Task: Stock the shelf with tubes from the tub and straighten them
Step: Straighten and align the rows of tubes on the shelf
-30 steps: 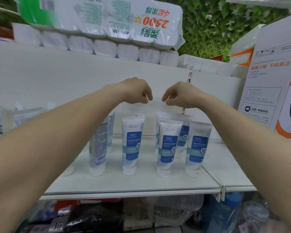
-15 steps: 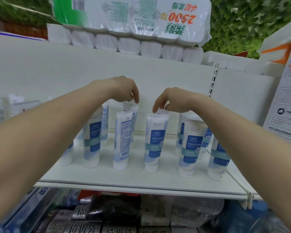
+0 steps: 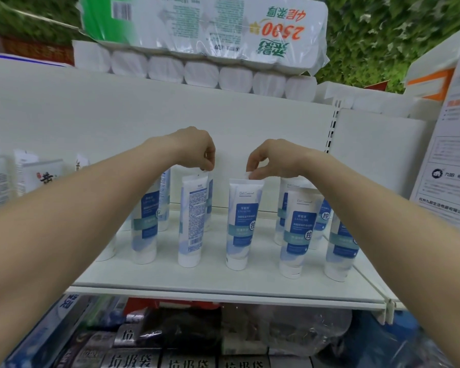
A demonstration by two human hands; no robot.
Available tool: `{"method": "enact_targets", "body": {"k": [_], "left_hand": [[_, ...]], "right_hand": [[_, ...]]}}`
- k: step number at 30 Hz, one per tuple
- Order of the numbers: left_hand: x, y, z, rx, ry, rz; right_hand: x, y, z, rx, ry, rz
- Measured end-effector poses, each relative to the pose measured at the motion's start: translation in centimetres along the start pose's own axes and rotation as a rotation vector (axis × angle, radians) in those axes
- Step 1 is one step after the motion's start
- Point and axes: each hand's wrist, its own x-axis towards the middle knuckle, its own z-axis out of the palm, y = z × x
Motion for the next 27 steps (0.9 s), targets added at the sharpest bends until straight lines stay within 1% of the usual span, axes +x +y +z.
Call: {"method": "enact_targets", "body": {"k": [4, 8, 18, 23, 27], "left_hand": [[0.0, -0.6, 0.3, -0.001, 0.069, 0.009], [-0.1, -0.9, 0.5, -0.081, 0.110, -0.006], [-0.1, -1.1, 0.9, -0.108, 0.139, -0.036], [-0.6, -0.9, 0.8, -0.130, 0.116, -0.012], [-1.6, -0.6, 0.2, -0.134, 0.199, 0.027]], "right_hand": [[0.1, -0.1, 0.1, -0.001, 0.006, 0.019], [0.1, -0.5, 0.3, -0.007, 0.029, 0.025], [-0.1, -0.9, 0.4, -0.016, 0.031, 0.049], [-0.6, -1.2, -0.2, -0.009, 0.013, 0.060], [-1.4, -1.7, -1.0, 0.004, 0.071, 0.043]]}}
